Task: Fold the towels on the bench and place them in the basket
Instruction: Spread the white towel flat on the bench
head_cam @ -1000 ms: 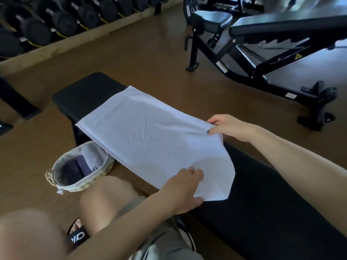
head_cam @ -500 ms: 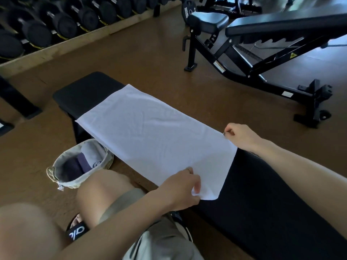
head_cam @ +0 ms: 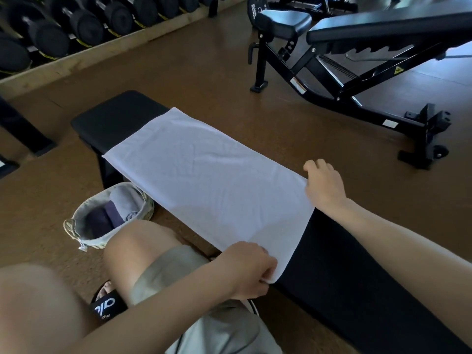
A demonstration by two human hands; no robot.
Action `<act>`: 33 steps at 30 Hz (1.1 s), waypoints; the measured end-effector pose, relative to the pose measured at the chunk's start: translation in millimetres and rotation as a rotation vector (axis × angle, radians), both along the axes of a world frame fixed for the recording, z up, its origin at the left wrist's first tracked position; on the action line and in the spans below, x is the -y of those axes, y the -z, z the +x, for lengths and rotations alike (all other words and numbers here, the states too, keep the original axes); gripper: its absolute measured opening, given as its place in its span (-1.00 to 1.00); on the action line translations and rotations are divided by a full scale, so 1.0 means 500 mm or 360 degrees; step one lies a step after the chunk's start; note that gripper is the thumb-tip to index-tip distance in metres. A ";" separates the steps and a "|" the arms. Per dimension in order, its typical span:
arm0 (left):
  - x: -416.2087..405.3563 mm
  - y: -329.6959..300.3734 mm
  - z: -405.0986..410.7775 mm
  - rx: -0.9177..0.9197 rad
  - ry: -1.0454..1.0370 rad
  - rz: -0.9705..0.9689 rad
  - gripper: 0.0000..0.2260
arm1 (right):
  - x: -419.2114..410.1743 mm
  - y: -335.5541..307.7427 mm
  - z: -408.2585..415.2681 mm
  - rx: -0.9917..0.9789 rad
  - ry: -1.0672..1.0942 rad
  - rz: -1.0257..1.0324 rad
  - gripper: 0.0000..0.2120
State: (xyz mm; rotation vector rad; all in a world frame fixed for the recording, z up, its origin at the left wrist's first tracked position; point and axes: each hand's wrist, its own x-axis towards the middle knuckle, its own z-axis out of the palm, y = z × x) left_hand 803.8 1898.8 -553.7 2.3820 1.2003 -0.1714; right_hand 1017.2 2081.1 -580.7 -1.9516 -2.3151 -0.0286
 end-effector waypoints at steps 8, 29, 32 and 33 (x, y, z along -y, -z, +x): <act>0.043 0.018 0.008 -0.0198 0.0484 0.0330 -0.84 | 0.062 0.028 -0.053 -0.0103 -0.0089 -0.0199 -0.49; -0.061 0.037 -0.014 -0.0659 0.0441 0.0593 -0.14 | 0.065 0.045 -0.063 -0.0058 0.0093 -0.0237 -0.37; -0.078 0.015 -0.038 -0.0486 0.0373 0.0245 -0.01 | 0.057 0.036 -0.073 -0.0028 0.0144 -0.0208 -0.40; -0.091 0.002 -0.049 -0.0353 0.0277 0.0107 0.00 | 0.056 0.033 -0.084 -0.0036 0.0097 -0.0168 -0.39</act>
